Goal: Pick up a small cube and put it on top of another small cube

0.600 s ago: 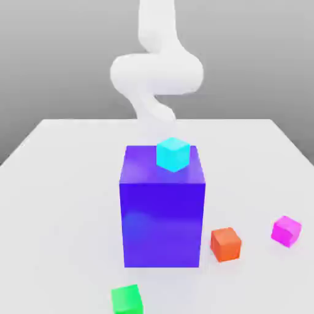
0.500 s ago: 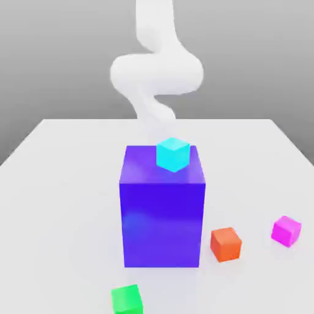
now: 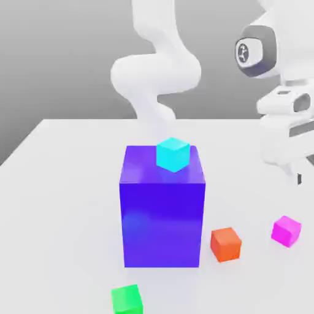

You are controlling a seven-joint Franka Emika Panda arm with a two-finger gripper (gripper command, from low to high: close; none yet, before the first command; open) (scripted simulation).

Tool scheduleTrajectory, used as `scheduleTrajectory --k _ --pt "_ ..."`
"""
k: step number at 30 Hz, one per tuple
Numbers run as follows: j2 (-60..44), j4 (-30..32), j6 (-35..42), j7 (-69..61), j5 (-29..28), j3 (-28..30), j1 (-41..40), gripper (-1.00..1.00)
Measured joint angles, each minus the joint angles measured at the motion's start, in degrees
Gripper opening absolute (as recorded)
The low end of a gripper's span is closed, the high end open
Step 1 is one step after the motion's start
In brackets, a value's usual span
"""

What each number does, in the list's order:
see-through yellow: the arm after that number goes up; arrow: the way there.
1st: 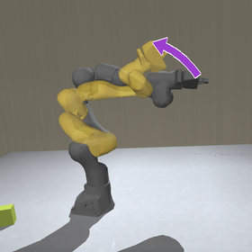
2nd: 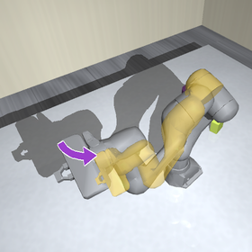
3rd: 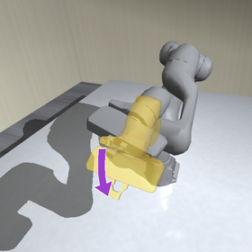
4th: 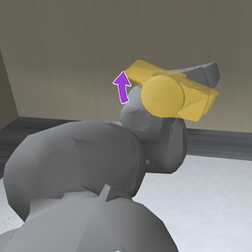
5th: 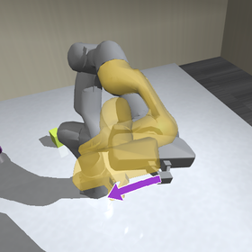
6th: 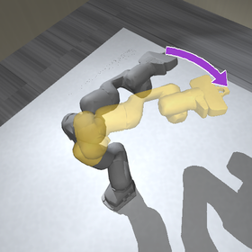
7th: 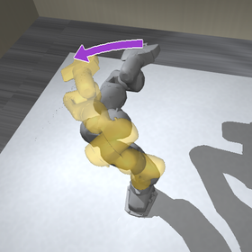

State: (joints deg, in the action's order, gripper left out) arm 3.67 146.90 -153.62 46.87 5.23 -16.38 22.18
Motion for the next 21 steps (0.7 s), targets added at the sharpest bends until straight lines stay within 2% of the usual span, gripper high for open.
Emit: scheduleTrajectory --k 5,11,12,18,21 --pt "-10.57 3.67 -5.32 8.31 -9.95 -0.26 6.57 0.00" --pt "-23.05 2.15 -14.28 15.68 -19.52 7.39 13.63 0.00" --pt "-24.52 1.84 -15.44 16.31 -20.28 8.32 14.39 -1.00" --pt "-25.24 1.68 -16.03 16.70 -20.73 8.74 14.73 -1.00" --pt "-21.54 2.51 -13.09 15.26 -18.99 6.28 12.69 -1.00"
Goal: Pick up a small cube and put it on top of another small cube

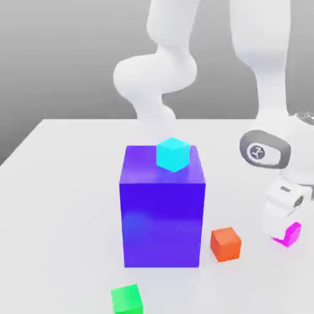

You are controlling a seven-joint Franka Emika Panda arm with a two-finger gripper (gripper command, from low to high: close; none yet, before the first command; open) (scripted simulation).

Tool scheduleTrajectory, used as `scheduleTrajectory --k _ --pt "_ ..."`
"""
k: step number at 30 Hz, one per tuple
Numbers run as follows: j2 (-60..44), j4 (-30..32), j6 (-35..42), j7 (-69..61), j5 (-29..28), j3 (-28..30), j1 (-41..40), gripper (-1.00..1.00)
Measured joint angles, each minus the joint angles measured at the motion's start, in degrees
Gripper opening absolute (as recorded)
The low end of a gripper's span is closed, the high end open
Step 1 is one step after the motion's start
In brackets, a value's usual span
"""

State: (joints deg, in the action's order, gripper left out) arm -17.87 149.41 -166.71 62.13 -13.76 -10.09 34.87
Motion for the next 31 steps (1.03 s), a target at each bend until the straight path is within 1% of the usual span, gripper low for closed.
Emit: scheduleTrajectory --k 3,5,11,22,24,27,28,31 --pt "5.97 1.33 4.53 -3.51 4.69 -3.08 -2.05 -1.00" --pt "8.15 1.16 6.81 -7.27 6.96 -3.41 -4.56 -1.00" --pt "8.47 -2.83 11.08 -22.62 10.13 1.72 -15.13 -1.00" --pt "8.15 -10.72 18.45 -50.99 14.84 13.41 -33.89 -1.00" --pt "6.17 -11.57 17.25 -53.82 15.56 14.30 -35.75 -1.00" --pt "0.69 -12.09 12.30 -55.21 16.56 14.03 -36.71 -1.00" --pt "-0.64 -12.17 11.10 -55.41 16.79 13.88 -36.90 1.00" --pt "-0.64 -12.17 11.10 -55.41 16.79 13.88 -36.90 1.00"
